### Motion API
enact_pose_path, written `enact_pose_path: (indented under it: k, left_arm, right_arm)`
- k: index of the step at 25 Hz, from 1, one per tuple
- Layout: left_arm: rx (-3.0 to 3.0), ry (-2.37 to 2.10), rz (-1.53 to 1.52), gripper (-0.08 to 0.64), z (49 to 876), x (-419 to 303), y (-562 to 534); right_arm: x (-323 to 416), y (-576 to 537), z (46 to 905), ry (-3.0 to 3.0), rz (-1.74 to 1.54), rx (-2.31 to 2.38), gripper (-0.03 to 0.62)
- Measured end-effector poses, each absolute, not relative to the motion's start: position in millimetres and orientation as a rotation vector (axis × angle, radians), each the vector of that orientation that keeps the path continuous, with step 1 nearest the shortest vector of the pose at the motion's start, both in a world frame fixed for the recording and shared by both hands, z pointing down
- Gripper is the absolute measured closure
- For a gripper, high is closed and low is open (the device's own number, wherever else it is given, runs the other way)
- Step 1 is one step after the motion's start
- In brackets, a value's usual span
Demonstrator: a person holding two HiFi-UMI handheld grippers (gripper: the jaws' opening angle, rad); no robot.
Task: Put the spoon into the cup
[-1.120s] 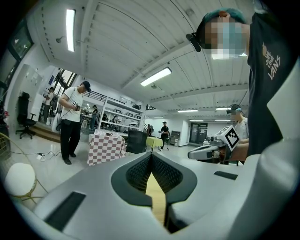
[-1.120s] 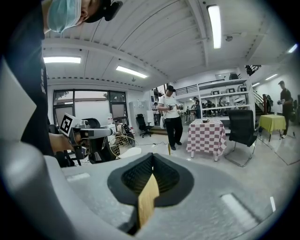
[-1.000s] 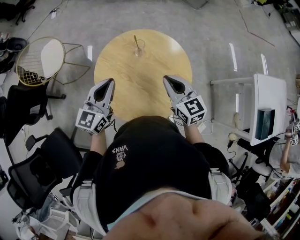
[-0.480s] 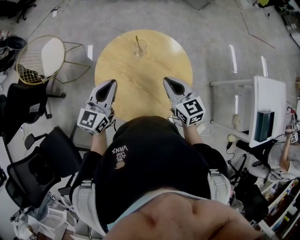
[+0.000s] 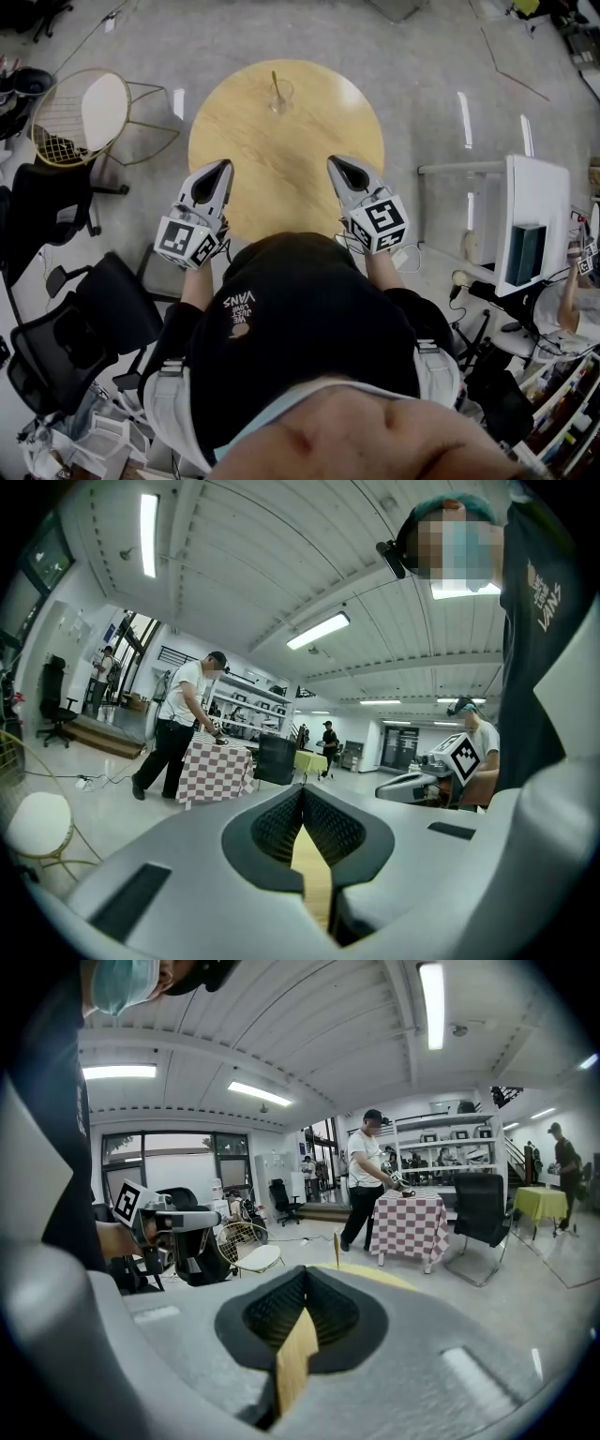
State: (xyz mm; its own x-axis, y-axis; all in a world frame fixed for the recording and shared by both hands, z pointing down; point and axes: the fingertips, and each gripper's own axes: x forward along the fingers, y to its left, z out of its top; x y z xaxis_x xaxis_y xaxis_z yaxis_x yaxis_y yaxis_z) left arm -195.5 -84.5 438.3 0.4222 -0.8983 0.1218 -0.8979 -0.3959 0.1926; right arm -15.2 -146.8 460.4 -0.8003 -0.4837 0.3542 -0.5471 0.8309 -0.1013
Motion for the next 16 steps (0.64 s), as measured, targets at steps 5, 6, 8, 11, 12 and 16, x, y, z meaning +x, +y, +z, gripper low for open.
enact_pose_path:
  k: [5, 6, 8, 11, 12, 16]
  left_arm:
    - [2.442, -1.572, -0.015, 0.549, 439.6, -194.8, -83.6]
    - [2.441, -1.571, -0.017, 0.549, 439.8, -195.1, -83.3]
    - [2.437, -1.574, -0.021, 0.549, 439.7, -195.4, -83.3]
    - [2.437, -1.577, -0.017, 0.549, 440.1, -194.6, -83.8]
    - [2.435, -1.580, -0.018, 0.549, 440.2, -194.7, -84.1]
    - [2.440, -1.574, -0.010, 0.549, 439.4, -193.0, -86.2]
  right_arm:
    - [-14.3, -145.8, 461.2, -2.696, 0.286, 0.781, 0.595]
    - [-14.5, -145.3, 461.2, -2.697, 0.286, 0.781, 0.595]
    - [-14.5, -144.8, 461.2, -2.697, 0.289, 0.782, 0.595]
    - [-13.0, -144.9, 461.2, -2.696, 0.293, 0.785, 0.595]
    - [-12.6, -145.2, 461.2, -2.696, 0.292, 0.786, 0.595]
    - [-11.1, -147.1, 461.4, -2.696, 0.288, 0.788, 0.595]
